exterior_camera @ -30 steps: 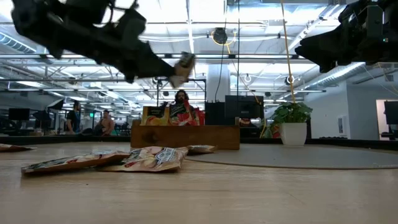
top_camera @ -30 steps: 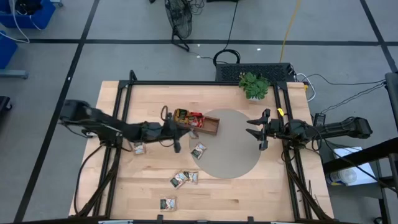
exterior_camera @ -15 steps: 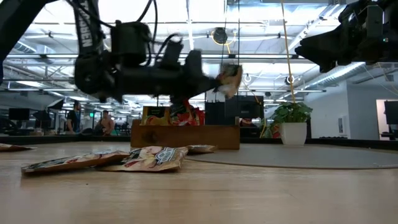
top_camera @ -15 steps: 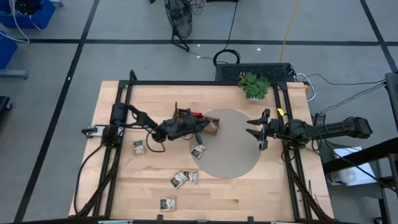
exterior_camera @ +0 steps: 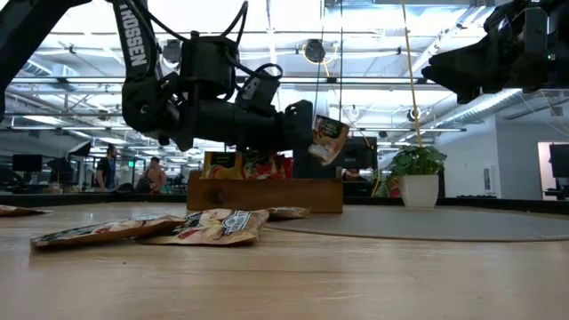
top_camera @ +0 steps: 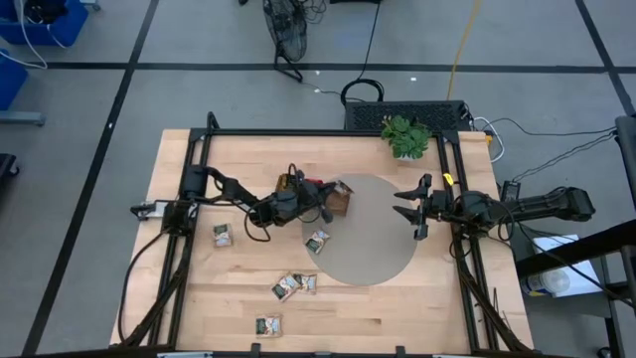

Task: Pick & Place Tea
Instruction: Put the brown tea bag into the right section of the wooden organizer

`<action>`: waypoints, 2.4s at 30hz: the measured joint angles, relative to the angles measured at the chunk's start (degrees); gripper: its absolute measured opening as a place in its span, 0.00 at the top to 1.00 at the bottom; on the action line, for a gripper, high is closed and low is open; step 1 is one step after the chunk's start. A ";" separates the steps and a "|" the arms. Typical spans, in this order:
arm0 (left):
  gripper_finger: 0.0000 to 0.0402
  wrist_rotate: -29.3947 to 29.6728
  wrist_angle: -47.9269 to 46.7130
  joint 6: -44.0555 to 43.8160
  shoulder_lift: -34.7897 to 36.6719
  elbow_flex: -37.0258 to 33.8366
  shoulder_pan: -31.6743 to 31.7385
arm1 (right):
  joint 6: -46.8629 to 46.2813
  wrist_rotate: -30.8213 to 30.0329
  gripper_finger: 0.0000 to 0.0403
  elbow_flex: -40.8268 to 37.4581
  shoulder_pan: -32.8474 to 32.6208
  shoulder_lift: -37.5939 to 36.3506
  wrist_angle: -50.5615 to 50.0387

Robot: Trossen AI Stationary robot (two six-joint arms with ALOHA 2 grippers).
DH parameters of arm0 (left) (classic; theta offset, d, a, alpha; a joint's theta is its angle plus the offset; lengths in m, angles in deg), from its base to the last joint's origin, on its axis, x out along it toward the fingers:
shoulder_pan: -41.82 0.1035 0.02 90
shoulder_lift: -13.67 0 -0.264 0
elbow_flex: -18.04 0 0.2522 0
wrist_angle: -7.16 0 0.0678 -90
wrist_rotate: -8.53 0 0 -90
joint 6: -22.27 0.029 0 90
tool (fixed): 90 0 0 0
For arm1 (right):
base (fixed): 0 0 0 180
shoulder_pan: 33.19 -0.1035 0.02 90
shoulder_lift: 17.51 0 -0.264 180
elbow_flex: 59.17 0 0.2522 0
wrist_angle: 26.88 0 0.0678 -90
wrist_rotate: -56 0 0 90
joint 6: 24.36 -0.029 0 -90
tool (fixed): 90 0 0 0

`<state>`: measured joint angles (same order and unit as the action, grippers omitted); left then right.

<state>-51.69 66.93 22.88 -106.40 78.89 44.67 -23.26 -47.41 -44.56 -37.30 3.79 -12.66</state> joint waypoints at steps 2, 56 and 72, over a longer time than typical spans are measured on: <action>0.99 0.59 -0.17 0.98 0.00 0.00 -0.24 | 0.00 0.00 0.61 0.01 0.01 -0.02 -0.14; 0.64 6.43 -6.06 25.65 9.92 0.66 -5.33 | 0.00 0.00 0.61 0.01 -0.01 -0.02 0.00; 0.99 -22.58 -106.57 16.57 11.54 46.00 1.05 | 0.00 0.00 0.61 0.01 0.00 -0.01 -0.03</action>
<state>-74.27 -39.64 39.44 -94.86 124.89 45.72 -23.26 -47.41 -44.55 -37.30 3.78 -12.69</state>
